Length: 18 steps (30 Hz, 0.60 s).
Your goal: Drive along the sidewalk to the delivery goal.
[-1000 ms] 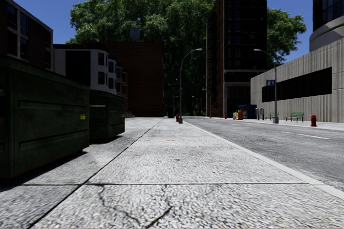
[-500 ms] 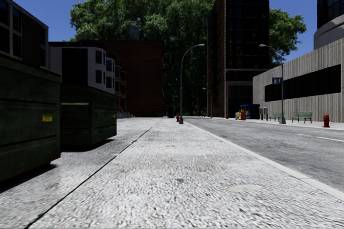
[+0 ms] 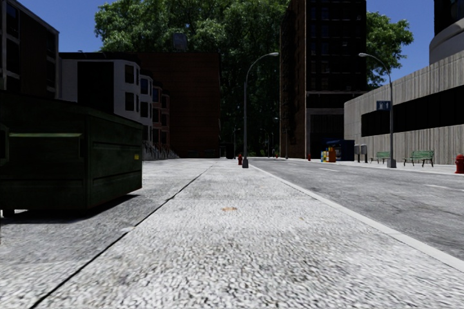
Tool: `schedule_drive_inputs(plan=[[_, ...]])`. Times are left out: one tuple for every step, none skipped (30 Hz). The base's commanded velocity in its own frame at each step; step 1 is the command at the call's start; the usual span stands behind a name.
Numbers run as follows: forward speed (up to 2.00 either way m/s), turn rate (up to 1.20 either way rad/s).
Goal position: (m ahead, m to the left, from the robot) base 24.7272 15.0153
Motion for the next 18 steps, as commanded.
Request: schedule_drive_inputs(plan=[[2.0, 0.0], [2.0, 0.0], [2.0, 0.0], [2.0, 0.0], [2.0, 0.0], [2.0, 0.0], [2.0, 0.0], [2.0, 0.0], [2.0, 0.0], [2.0, 0.0], [2.0, 0.0], [2.0, 0.0], [2.0, 0.0], [2.0, 0.0], [2.0, 0.0], [2.0, 0.0], [2.0, 0.0], [2.0, 0.0]])
